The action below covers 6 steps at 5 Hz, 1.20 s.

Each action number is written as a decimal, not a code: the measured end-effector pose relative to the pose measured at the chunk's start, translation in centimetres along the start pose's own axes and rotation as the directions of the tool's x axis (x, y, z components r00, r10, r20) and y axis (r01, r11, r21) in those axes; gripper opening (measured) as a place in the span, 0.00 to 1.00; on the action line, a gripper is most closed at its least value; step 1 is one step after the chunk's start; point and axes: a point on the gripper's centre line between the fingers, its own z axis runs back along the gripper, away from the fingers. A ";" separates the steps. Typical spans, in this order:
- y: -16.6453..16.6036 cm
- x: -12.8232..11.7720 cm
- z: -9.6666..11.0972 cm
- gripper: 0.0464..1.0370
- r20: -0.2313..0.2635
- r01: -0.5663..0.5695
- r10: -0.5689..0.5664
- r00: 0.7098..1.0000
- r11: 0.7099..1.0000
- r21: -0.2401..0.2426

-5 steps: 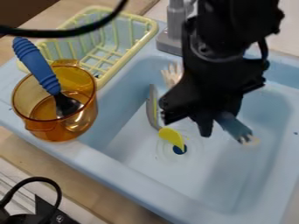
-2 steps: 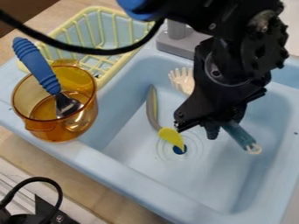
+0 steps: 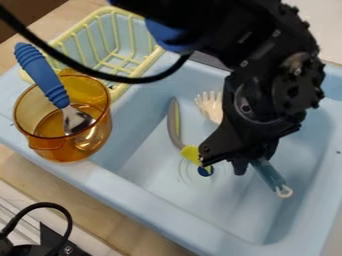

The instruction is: Pick a blue white folk and placed it at the middle of the sink

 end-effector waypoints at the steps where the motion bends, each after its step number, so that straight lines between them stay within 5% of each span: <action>1: 0.0 -0.6 -0.3 0.19 -0.015 0.027 -0.027 1.000 1.000 -0.008; 2: -0.1 -1.0 -0.5 0.24 -0.022 0.039 -0.039 0.999 0.999 -0.006; 4: 0.5 -1.0 -0.4 0.81 -0.092 0.048 -0.046 0.995 0.999 0.022; 5: 0.4 -0.3 0.6 0.97 -0.076 0.029 -0.030 0.997 1.000 -0.008; 6: 0.9 0.7 1.6 0.96 -0.057 -0.010 0.009 0.998 1.000 -0.006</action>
